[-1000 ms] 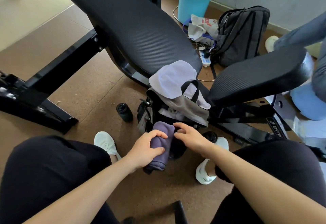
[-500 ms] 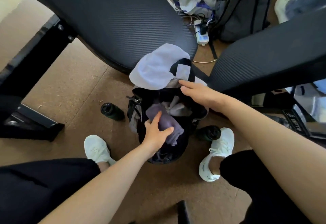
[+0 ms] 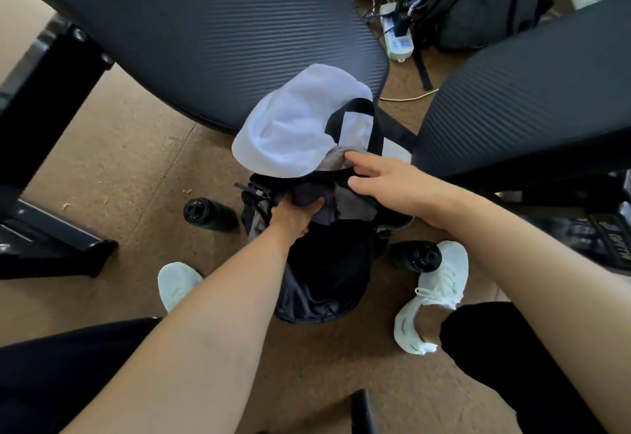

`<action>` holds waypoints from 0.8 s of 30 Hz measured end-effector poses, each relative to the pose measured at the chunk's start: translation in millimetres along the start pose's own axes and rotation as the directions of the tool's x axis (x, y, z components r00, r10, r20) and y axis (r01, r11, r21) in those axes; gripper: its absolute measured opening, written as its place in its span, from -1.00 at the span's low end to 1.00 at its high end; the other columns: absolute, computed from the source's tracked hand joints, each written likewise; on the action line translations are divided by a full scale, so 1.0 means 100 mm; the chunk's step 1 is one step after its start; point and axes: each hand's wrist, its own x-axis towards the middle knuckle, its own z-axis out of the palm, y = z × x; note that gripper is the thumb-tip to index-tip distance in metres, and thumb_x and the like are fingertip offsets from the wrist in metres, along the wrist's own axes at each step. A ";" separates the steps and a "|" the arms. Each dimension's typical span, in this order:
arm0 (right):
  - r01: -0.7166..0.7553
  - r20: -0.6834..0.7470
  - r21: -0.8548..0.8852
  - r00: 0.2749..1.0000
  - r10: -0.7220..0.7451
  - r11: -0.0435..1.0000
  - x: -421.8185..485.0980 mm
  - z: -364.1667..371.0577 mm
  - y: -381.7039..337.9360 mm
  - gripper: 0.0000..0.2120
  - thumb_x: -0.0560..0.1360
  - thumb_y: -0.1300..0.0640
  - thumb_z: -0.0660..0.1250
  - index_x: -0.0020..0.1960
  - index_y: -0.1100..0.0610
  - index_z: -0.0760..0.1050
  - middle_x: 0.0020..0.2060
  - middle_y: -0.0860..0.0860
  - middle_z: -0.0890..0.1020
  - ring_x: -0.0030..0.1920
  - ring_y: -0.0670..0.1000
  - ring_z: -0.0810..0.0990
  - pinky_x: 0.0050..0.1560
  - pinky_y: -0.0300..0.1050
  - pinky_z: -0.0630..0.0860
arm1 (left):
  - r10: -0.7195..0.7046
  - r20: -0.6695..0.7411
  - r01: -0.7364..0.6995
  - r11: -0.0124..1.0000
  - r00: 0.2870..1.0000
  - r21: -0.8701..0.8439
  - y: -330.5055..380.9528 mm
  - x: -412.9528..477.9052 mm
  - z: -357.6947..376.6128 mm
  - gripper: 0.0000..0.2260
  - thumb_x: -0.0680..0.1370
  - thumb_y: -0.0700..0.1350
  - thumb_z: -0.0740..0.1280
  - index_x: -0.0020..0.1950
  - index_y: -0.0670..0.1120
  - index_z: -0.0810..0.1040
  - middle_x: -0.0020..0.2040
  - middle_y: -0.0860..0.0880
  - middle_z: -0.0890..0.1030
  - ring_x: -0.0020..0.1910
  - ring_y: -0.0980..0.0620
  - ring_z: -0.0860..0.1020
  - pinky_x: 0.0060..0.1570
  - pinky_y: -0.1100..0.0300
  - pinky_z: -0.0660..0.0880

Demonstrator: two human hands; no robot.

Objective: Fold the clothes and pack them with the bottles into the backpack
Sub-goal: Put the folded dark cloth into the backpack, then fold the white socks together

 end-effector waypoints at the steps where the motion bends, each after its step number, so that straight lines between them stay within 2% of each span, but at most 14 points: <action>1: 0.001 0.004 -0.010 1.000 -0.001 1.000 0.01 0.00 0.01 -0.43 0.66 0.07 0.26 0.62 -0.13 0.18 0.55 -0.05 0.36 0.54 -0.07 0.30 0.54 -0.10 0.23 | -0.049 0.033 0.049 0.999 0.998 -0.012 0.09 -0.02 -0.08 -0.32 0.41 0.36 0.44 0.41 0.04 0.45 0.20 -0.09 0.56 -0.10 -0.12 0.65 -0.20 0.07 0.65; 2: 0.000 0.006 -0.022 1.000 0.000 1.000 0.00 0.00 0.01 -0.41 0.65 0.10 0.26 0.63 -0.13 0.17 0.55 -0.05 0.36 0.55 -0.06 0.30 0.54 -0.09 0.24 | -0.098 0.055 0.099 0.995 0.994 -0.022 0.16 -0.02 -0.13 -0.38 0.46 0.37 0.39 0.33 -0.02 0.50 0.13 -0.07 0.60 -0.16 -0.09 0.63 -0.28 0.11 0.59; 4: -0.003 0.002 -0.051 1.000 0.003 0.999 0.01 -0.01 0.02 -0.38 0.63 0.16 0.25 0.63 -0.13 0.17 0.54 -0.04 0.37 0.54 -0.04 0.30 0.52 -0.08 0.26 | -0.131 0.060 0.134 0.989 0.990 -0.055 0.25 -0.01 -0.18 -0.44 0.54 0.33 0.29 0.32 -0.09 0.51 0.09 -0.09 0.63 -0.20 -0.07 0.59 -0.31 0.15 0.50; 6: -0.006 -0.005 -0.074 1.000 0.006 0.997 0.01 0.00 0.02 -0.37 0.62 0.21 0.23 0.63 -0.12 0.18 0.53 -0.03 0.40 0.52 -0.02 0.34 0.43 -0.13 0.32 | -0.070 0.063 0.080 0.982 0.996 -0.173 0.22 -0.07 -0.18 -0.51 0.60 0.26 0.26 0.39 -0.03 0.46 0.05 -0.11 0.67 -0.24 -0.08 0.62 -0.32 0.14 0.52; 8: -0.003 -0.011 -0.103 1.000 0.001 0.995 0.01 0.02 0.02 -0.36 0.61 0.23 0.23 0.63 -0.11 0.18 0.51 -0.01 0.42 0.46 0.00 0.40 0.30 -0.17 0.35 | 0.053 0.086 -0.018 0.933 0.995 -0.359 0.09 -0.21 -0.20 -0.56 0.63 0.18 0.27 0.49 0.12 0.36 0.05 -0.12 0.71 -0.26 -0.12 0.70 -0.34 0.13 0.58; 10: 0.000 -0.017 -0.140 1.000 -0.002 0.990 0.00 0.05 0.01 -0.36 0.61 0.23 0.23 0.63 -0.08 0.18 0.49 0.01 0.43 0.41 0.02 0.44 0.22 -0.18 0.37 | 0.130 0.092 -0.070 0.872 0.987 -0.484 -0.06 -0.39 -0.26 -0.54 0.68 0.04 0.26 0.55 0.27 0.25 0.11 -0.12 0.71 -0.18 -0.16 0.74 -0.27 0.09 0.64; 11: 0.006 -0.019 -0.159 1.000 -0.009 0.987 -0.01 0.07 0.01 -0.36 0.61 0.22 0.23 0.63 -0.07 0.17 0.49 0.03 0.43 0.40 0.03 0.45 0.20 -0.18 0.38 | 0.136 0.086 -0.073 0.853 0.987 -0.516 -0.13 -0.48 -0.30 -0.52 0.69 -0.04 0.25 0.56 0.30 0.22 0.12 -0.12 0.71 -0.15 -0.16 0.74 -0.21 0.07 0.66; 13: 0.024 -0.022 -0.199 0.999 -0.029 0.980 -0.04 0.11 0.01 -0.37 0.62 0.22 0.22 0.64 -0.04 0.15 0.51 0.06 0.41 0.42 0.06 0.45 0.15 -0.20 0.36 | 0.114 0.045 -0.070 0.829 0.992 -0.555 -0.25 -0.66 -0.38 -0.59 0.71 -0.13 0.22 0.54 0.17 0.34 0.10 -0.11 0.71 -0.13 -0.15 0.74 -0.15 0.06 0.65; 16: 0.040 -0.012 -0.266 0.999 -0.045 0.963 -0.09 0.16 0.00 -0.37 0.63 0.22 0.20 0.66 0.00 0.10 0.55 0.06 0.35 0.43 0.09 0.44 0.07 -0.25 0.35 | 0.139 -0.212 -0.240 0.777 0.967 -0.583 -0.27 -0.92 -0.57 -0.77 0.71 -0.10 0.21 0.34 0.00 0.53 0.06 -0.12 0.69 -0.14 -0.07 0.69 -0.16 0.10 0.58; 18: 0.047 0.005 -0.303 0.999 -0.048 0.952 -0.13 0.19 -0.01 -0.36 0.63 0.22 0.19 0.66 0.02 0.09 0.56 0.07 0.34 0.42 0.10 0.45 0.01 -0.25 0.43 | 0.197 -0.415 -0.430 0.672 0.888 -0.603 -0.14 -1.09 -0.76 -0.83 0.67 -0.03 0.28 0.25 0.04 0.51 0.10 -0.06 0.64 0.00 -0.03 0.64 -0.08 0.12 0.56; 19: 0.050 0.016 -0.319 0.999 -0.048 0.947 -0.15 0.21 -0.01 -0.36 0.62 0.22 0.19 0.66 0.02 0.09 0.56 0.07 0.35 0.42 0.10 0.46 0.08 -0.20 0.48 | 0.252 -0.454 -0.502 0.625 0.855 -0.598 -0.03 -1.16 -0.85 -0.76 0.62 0.03 0.33 0.27 0.06 0.48 0.16 0.01 0.60 0.10 0.01 0.61 0.01 0.13 0.55; 20: 0.053 0.029 -0.336 0.999 -0.046 0.940 -0.18 0.23 -0.01 -0.36 0.62 0.22 0.19 0.65 0.02 0.10 0.55 0.08 0.36 0.43 0.11 0.45 0.20 -0.12 0.50 | 0.320 -0.455 -0.549 0.608 0.831 -0.574 0.08 -1.22 -0.92 -0.65 0.57 0.08 0.38 0.33 0.07 0.44 0.21 0.06 0.56 0.18 0.06 0.58 0.10 0.16 0.54; 22: 0.059 0.059 -0.373 0.997 -0.040 0.926 -0.24 0.27 -0.01 -0.37 0.61 0.21 0.20 0.64 0.02 0.13 0.53 0.07 0.38 0.40 0.12 0.48 0.32 -0.01 0.49 | 0.414 -0.381 -0.558 0.694 0.826 -0.455 0.32 -1.32 -1.02 -0.56 0.53 0.08 0.47 0.34 0.02 0.43 0.18 0.11 0.55 0.13 0.14 0.56 0.07 0.24 0.52; 24: 0.073 0.088 -0.423 0.995 -0.039 0.903 -0.30 0.31 0.01 -0.38 0.61 0.18 0.22 0.64 0.02 0.15 0.55 0.06 0.35 0.43 0.13 0.45 0.36 0.03 0.46 | 0.441 -0.307 -0.527 0.792 0.843 -0.308 0.54 -1.42 -1.07 -0.81 0.56 0.01 0.45 0.02 -0.05 0.52 -0.11 0.10 0.54 -0.12 0.05 0.52 -0.18 0.21 0.44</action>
